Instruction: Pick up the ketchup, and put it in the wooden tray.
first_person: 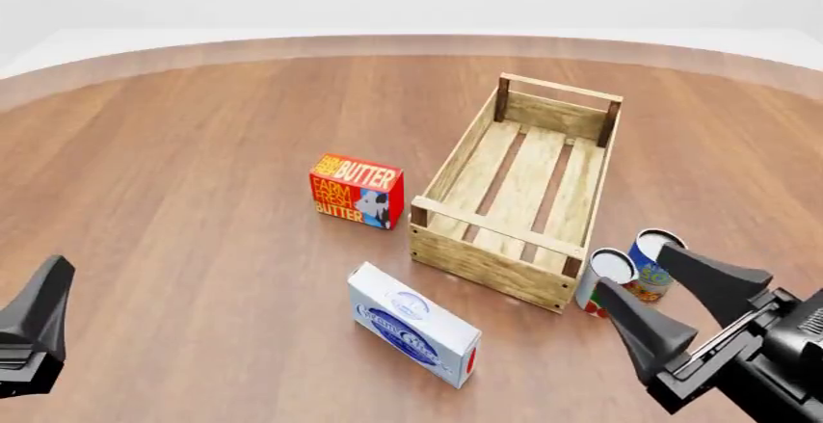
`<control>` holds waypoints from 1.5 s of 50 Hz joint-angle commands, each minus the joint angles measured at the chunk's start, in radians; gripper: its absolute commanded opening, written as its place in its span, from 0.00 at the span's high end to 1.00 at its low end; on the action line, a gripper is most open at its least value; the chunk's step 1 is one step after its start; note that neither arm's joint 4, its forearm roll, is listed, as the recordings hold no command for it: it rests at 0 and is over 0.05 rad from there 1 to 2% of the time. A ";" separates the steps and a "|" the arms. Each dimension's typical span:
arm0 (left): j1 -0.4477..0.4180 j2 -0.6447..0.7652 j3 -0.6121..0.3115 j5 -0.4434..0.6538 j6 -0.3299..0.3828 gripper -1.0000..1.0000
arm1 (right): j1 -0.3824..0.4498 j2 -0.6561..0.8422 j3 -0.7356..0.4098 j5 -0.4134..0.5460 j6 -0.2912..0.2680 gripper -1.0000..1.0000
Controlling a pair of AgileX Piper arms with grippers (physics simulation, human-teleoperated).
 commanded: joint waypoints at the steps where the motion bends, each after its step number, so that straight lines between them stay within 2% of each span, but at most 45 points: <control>1: 0.000 0.000 0.000 0.000 0.000 0.00 | 0.067 0.042 0.000 -0.029 -0.016 0.00; 6: 0.000 0.000 0.000 0.000 0.000 0.00 | 0.087 0.110 0.001 -0.087 -0.022 0.00; 11: 0.000 0.000 0.000 0.000 0.000 0.00 | 0.099 0.110 0.000 -0.082 -0.015 0.00; 14: 0.000 0.000 0.000 0.000 0.000 0.00 | 0.088 0.178 -0.035 -0.083 -0.031 0.00; 15: 0.000 0.000 0.000 0.000 0.000 0.00 | 0.102 0.191 -0.043 -0.087 -0.019 0.00; 16: 0.000 0.000 0.000 0.000 0.000 0.00 | 0.113 0.260 -0.055 -0.115 -0.033 0.00; 19: 0.000 0.000 0.000 0.000 0.000 0.00 | 0.137 0.298 -0.075 -0.116 -0.030 0.00; 24: 0.000 0.000 0.000 0.000 0.000 0.00 | 0.190 0.443 -0.120 -0.146 -0.030 0.00; 35: 0.000 0.000 0.000 0.000 0.000 0.00 | 0.287 0.538 -0.267 -0.028 -0.038 0.00; 38: 0.000 0.000 0.000 0.000 0.000 0.00 | 0.320 0.542 -0.303 0.008 -0.014 0.00; 43: 0.000 0.000 0.000 0.000 0.000 0.00 | 0.340 0.530 -0.359 0.077 -0.015 0.00; 49: 0.000 0.000 0.000 0.000 0.000 0.00 | 0.425 0.604 -0.471 0.153 -0.004 0.00; 57: 0.000 0.000 0.000 0.000 0.000 0.00 | 0.502 0.731 -0.592 0.205 -0.014 0.00; 59: 0.000 0.000 0.000 0.000 0.000 0.00 | 0.527 0.753 -0.624 0.217 0.000 0.00; 63: 0.000 0.000 0.000 0.000 0.000 0.00 | 0.532 0.790 -0.665 0.234 -0.016 0.00; 65: 0.000 0.000 0.000 0.000 0.000 0.00 | 0.555 0.813 -0.691 0.244 -0.004 0.00; 75: 0.000 0.000 0.000 0.000 0.000 0.00 | 0.603 0.888 -0.781 0.274 -0.016 0.00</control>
